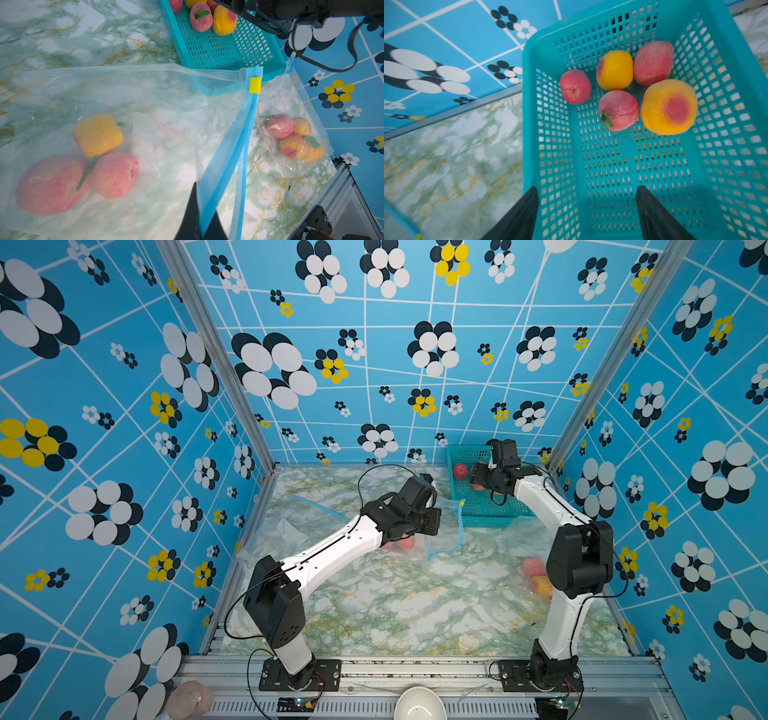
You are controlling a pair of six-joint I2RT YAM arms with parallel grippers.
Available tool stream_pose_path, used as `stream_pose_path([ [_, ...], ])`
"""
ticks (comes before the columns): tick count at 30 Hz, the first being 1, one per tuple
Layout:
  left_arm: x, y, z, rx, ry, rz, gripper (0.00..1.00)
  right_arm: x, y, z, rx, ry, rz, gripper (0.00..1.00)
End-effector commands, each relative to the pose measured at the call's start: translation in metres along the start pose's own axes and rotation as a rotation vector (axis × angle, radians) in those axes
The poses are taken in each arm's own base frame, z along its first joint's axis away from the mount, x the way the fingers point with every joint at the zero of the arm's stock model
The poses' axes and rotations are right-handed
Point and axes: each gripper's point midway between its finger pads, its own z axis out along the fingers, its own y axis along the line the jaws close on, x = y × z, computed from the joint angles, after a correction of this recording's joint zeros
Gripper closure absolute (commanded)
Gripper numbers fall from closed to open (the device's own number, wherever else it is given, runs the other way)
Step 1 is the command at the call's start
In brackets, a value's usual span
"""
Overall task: Place the peach in a zip-top bag and seal the zipper
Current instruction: Pick up the peach from the basket.
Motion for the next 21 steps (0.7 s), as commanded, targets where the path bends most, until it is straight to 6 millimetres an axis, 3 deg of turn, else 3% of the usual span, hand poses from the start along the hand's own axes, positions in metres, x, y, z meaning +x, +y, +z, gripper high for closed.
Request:
stream_pose_path([
  [1, 0.000, -0.002, -0.009, 0.014, -0.008, 0.010, 1.00, 0.000, -0.026, 0.015, 0.173, 0.061, -0.156, 0.24],
  [2, 0.000, -0.001, -0.007, 0.015, -0.003, 0.010, 1.00, -0.006, -0.026, 0.018, 0.183, 0.059, -0.172, 0.24],
  [3, 0.001, -0.002, -0.006, 0.016, 0.004, 0.012, 1.00, 0.001, -0.028, 0.034, 0.199, 0.088, -0.193, 0.24],
  [8, 0.003, -0.001, -0.004, 0.014, 0.012, 0.015, 1.00, 0.004, -0.031, 0.064, 0.230, 0.140, -0.246, 0.25],
  [21, 0.005, 0.003, -0.001, 0.003, 0.026, 0.017, 1.00, 0.013, -0.044, 0.112, 0.264, 0.183, -0.306, 0.25],
])
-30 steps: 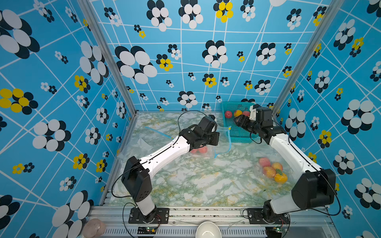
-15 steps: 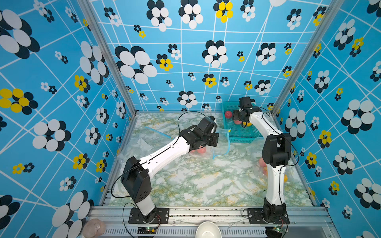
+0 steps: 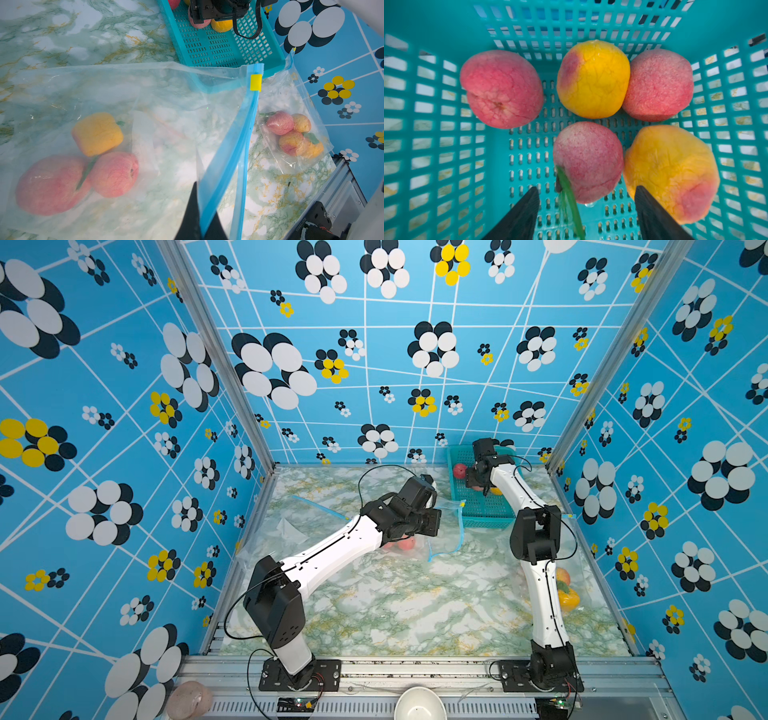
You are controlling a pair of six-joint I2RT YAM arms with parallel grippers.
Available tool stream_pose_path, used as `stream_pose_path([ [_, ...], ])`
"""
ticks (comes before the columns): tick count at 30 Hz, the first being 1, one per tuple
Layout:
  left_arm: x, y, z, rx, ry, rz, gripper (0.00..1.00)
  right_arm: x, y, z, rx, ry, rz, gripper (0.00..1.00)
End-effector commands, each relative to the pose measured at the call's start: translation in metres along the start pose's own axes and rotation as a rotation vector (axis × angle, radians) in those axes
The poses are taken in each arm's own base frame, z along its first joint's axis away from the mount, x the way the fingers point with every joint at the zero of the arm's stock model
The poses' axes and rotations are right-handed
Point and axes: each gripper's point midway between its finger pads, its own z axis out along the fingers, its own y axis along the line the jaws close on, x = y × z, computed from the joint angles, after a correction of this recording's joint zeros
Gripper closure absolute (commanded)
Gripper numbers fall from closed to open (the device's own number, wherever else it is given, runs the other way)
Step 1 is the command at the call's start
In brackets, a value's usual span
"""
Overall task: Place the peach in a zip-top bag and seal the zipper
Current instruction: Pick up the peach from the basket.
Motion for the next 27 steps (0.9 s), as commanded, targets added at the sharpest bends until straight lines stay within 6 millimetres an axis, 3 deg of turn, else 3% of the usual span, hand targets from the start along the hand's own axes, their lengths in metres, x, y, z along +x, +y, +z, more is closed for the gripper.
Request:
stream_pose_path([
  [1, 0.003, 0.003, -0.001, -0.004, 0.016, 0.011, 1.00, 0.009, -0.005, 0.013, 0.020, 0.037, -0.029, 0.25],
  [8, 0.005, 0.004, -0.002, -0.004, 0.017, 0.008, 1.00, 0.001, -0.003, 0.015, 0.011, 0.022, -0.042, 0.27],
  [13, 0.005, 0.004, -0.003, -0.003, 0.013, 0.007, 1.00, 0.008, 0.004, 0.017, -0.031, 0.049, -0.066, 0.33],
  [22, 0.007, 0.007, -0.009, -0.006, 0.004, 0.005, 1.00, 0.028, 0.003, 0.028, -0.019, 0.113, -0.140, 0.33],
  [27, 0.008, 0.008, -0.010, -0.010, 0.000, 0.003, 1.00, 0.025, 0.001, 0.031, -0.005, 0.093, -0.151, 0.34],
])
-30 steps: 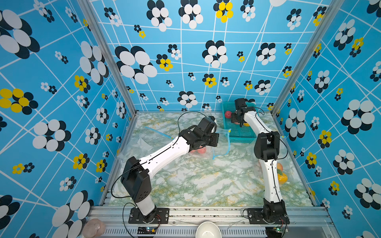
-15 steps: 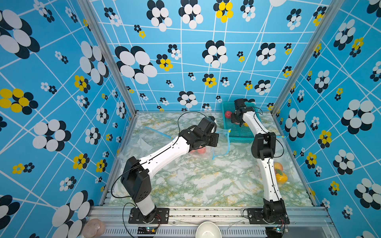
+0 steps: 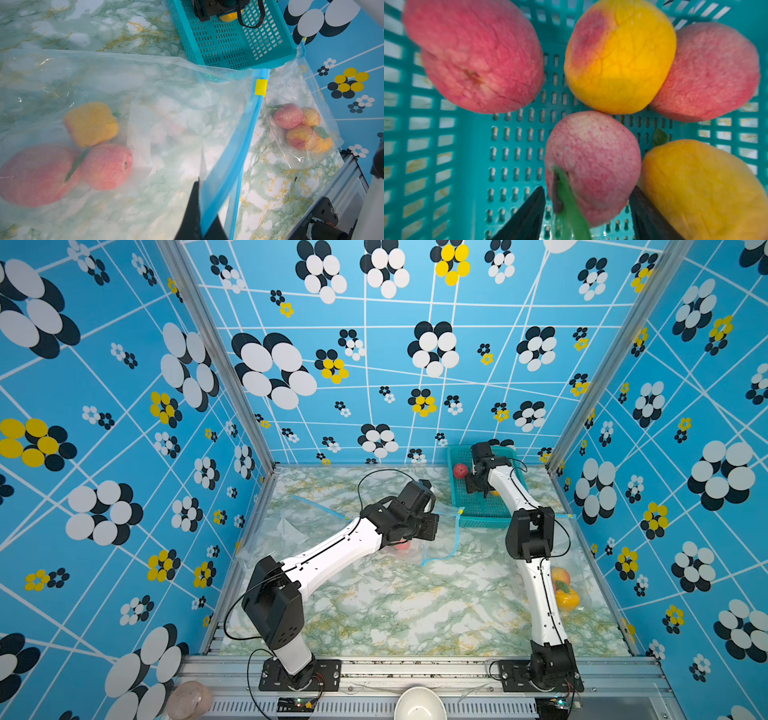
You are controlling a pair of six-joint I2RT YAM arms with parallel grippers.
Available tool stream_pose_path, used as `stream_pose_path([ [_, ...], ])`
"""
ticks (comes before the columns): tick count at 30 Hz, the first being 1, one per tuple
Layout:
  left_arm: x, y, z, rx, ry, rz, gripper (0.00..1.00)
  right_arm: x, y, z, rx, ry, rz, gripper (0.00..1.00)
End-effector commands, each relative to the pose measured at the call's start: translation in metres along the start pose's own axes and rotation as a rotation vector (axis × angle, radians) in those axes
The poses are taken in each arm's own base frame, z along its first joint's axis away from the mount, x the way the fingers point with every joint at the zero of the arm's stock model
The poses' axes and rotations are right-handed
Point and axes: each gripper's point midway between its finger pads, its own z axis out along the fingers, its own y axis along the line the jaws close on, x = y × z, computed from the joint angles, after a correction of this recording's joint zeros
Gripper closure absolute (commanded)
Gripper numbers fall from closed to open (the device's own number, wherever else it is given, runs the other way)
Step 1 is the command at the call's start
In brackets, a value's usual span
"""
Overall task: Place the peach in a zip-top bag and seal the zipper
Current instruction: Pick up the peach from the basket.
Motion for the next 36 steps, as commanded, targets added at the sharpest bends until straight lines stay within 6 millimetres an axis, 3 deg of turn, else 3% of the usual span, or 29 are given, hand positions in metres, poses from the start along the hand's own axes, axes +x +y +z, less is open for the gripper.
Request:
stream_pose_path([
  [1, -0.008, 0.000, -0.014, 0.007, -0.034, 0.004, 1.00, 0.005, -0.004, 0.007, 0.019, 0.009, -0.022, 0.35],
  [5, -0.009, 0.000, -0.015, 0.008, -0.036, 0.007, 1.00, -0.008, -0.005, 0.000, 0.017, -0.062, -0.011, 0.36],
  [11, -0.008, 0.001, -0.015, 0.002, -0.034, 0.007, 1.00, -0.027, -0.002, -0.012, -0.014, -0.153, 0.002, 0.29],
  [22, -0.010, 0.008, -0.023, -0.028, -0.039, 0.004, 1.00, -0.019, 0.006, 0.017, -0.020, -0.120, -0.048, 0.29],
  [26, -0.011, 0.009, -0.023, -0.032, -0.040, 0.002, 1.00, -0.022, 0.007, 0.019, -0.020, -0.134, -0.047, 0.33],
  [31, -0.013, 0.008, -0.022, -0.034, -0.036, 0.007, 1.00, -0.031, 0.003, 0.007, -0.016, -0.174, -0.037, 0.36],
  [36, -0.014, 0.007, -0.020, -0.030, -0.036, 0.005, 1.00, -0.041, -0.002, -0.019, -0.021, -0.226, -0.018, 0.38],
])
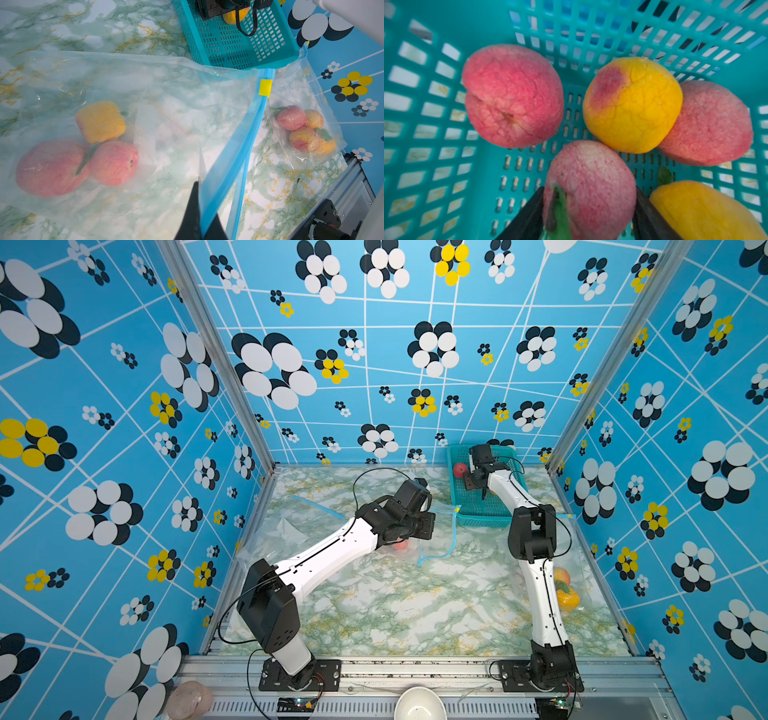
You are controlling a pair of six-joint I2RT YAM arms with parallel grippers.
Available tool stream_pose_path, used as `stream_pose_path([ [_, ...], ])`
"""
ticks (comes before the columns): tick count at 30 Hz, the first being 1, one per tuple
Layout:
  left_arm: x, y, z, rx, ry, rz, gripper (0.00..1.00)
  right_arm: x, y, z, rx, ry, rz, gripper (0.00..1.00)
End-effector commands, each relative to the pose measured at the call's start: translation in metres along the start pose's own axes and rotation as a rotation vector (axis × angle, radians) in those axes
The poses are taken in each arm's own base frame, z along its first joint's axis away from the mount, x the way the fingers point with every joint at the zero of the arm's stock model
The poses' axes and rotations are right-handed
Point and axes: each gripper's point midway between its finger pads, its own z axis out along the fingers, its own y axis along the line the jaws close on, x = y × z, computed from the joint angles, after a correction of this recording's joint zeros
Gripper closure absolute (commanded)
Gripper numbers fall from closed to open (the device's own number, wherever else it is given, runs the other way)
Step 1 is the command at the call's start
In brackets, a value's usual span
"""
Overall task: Place the peach in a zip-top bag and seal the zipper
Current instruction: Pick up the peach from the basket.
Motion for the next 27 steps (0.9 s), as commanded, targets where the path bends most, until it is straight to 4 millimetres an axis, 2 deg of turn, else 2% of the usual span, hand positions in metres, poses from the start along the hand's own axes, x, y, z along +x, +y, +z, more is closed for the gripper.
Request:
stream_pose_path([
  [1, -0.011, 0.000, -0.008, -0.005, -0.025, 0.013, 1.00, -0.020, -0.008, -0.026, -0.006, -0.065, 0.025, 0.38],
  [7, -0.011, 0.000, -0.007, -0.002, -0.027, 0.010, 1.00, -0.029, -0.013, -0.054, -0.019, -0.096, 0.042, 0.39],
  [13, -0.013, 0.005, -0.008, -0.010, -0.039, -0.004, 1.00, -0.033, -0.014, -0.094, -0.042, -0.131, 0.067, 0.39],
  [15, -0.014, 0.007, -0.009, -0.008, -0.045, -0.013, 1.00, -0.031, -0.011, -0.113, -0.060, -0.136, 0.068, 0.39],
  [16, -0.014, 0.008, -0.009, -0.008, -0.048, -0.017, 1.00, -0.032, -0.009, -0.132, -0.070, -0.152, 0.069, 0.39],
  [21, -0.017, 0.010, -0.006, -0.001, -0.052, -0.034, 1.00, -0.019, 0.008, -0.190, -0.120, -0.185, 0.050, 0.39],
  [26, -0.023, 0.009, -0.004, 0.023, -0.068, -0.057, 1.00, 0.004, 0.028, -0.244, -0.146, -0.194, 0.018, 0.39],
  [27, -0.024, 0.008, -0.003, 0.028, -0.069, -0.059, 1.00, 0.015, 0.032, -0.250, -0.159, -0.184, 0.015, 0.39],
])
